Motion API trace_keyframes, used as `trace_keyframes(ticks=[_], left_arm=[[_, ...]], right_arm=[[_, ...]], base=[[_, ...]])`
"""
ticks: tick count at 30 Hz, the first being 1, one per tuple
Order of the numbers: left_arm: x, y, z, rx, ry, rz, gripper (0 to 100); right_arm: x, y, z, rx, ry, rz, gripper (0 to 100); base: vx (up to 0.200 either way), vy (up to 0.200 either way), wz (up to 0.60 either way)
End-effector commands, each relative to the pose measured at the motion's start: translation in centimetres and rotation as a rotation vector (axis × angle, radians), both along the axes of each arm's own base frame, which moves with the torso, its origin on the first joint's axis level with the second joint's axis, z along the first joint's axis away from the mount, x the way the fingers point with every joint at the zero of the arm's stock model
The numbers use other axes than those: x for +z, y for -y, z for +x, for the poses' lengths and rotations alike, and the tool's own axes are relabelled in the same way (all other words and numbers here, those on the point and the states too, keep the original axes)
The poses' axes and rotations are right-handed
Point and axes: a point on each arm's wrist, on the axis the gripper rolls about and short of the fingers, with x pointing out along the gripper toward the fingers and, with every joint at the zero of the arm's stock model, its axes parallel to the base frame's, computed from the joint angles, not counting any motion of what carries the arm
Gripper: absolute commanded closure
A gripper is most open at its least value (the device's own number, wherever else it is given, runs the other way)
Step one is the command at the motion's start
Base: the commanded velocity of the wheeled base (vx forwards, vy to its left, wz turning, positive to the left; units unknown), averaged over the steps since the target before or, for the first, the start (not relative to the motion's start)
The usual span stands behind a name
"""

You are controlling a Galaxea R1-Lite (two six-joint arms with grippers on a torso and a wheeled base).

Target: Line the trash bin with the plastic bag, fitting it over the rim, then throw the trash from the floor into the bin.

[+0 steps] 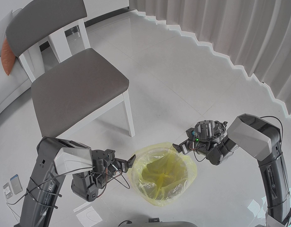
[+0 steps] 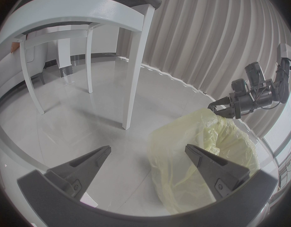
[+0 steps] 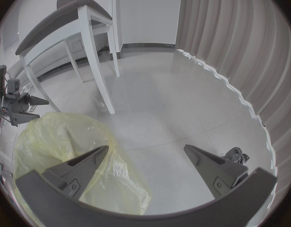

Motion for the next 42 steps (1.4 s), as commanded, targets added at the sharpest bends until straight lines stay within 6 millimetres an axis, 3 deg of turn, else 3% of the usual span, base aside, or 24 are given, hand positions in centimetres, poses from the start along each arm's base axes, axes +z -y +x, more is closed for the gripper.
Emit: trace_keyframes(ticks=[1,8,18,22,27,36,42], left_arm=[[0.2,0.0,0.1,0.0,0.017,-0.007,0],[0.3,-0.1,0.1,0.003,0.02,-0.01,0],[2.2,-0.2,0.5,0.002,0.061,-0.031,0],[3.0,-0.1,0.6,-0.004,0.082,-0.04,0],[3.5,0.0,0.6,-0.01,0.091,-0.043,0],[4.5,-0.3,0.2,-0.01,0.093,-0.023,0],[8.6,-1.0,-0.6,-0.001,0.035,0.064,0]], right_arm=[[-2.0,0.0,-0.1,0.001,-0.038,-0.013,0],[-1.7,1.1,0.0,-0.022,-0.039,-0.013,0],[4.2,6.5,-0.9,-0.126,0.011,-0.012,0],[5.2,8.2,-1.6,-0.164,0.002,-0.019,0],[5.5,12.3,-2.4,-0.25,-0.027,-0.057,0],[5.7,13.6,-2.4,-0.307,-0.018,-0.087,0],[6.0,13.7,-2.8,-0.386,-0.001,-0.143,0]], base=[[0.0,0.0,0.0],[0.0,0.0,0.0],[0.0,0.0,0.0],[0.0,0.0,0.0],[0.0,0.0,0.0],[0.0,0.0,0.0],[0.0,0.0,0.0]])
